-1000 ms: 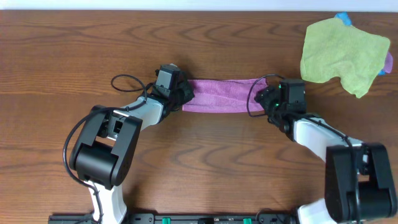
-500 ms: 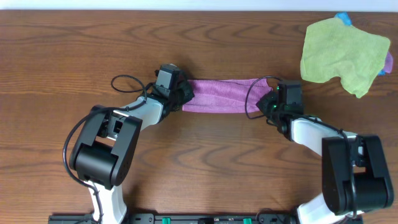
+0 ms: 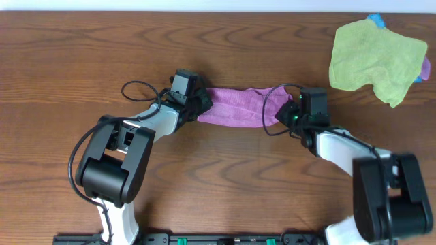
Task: Fold the cloth
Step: 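Move the right gripper leftward toward the left gripper, folding the strip in half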
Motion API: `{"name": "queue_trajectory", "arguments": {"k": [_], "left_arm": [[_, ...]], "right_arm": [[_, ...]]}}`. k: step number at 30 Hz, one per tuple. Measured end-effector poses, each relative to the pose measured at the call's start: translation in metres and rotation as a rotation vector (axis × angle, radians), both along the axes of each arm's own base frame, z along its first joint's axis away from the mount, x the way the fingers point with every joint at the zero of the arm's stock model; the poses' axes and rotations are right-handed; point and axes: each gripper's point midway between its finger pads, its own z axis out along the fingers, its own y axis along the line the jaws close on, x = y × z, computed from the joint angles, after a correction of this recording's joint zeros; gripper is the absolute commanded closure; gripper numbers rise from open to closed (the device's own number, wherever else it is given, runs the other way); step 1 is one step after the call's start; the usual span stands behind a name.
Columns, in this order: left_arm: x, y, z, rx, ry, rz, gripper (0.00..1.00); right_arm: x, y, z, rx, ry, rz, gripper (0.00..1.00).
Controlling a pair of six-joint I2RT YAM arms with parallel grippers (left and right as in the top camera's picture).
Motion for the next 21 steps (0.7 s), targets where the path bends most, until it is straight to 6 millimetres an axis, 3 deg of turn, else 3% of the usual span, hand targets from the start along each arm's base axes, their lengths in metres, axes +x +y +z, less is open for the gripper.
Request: {"name": "queue_trajectory", "arguments": {"k": [7, 11, 21], "left_arm": [[0.0, 0.0, 0.0, 0.0, 0.001, 0.0, 0.94], [0.0, 0.0, 0.0, -0.002, 0.003, -0.002, 0.94], [-0.002, 0.0, 0.0, -0.006, 0.013, -0.006, 0.94]], "right_arm": [[0.0, -0.001, 0.043, -0.029, -0.093, 0.026, 0.99], [-0.001, 0.006, 0.052, -0.028, -0.116, 0.046, 0.99], [-0.006, 0.046, 0.064, -0.027, -0.15, 0.148, 0.99]]}}
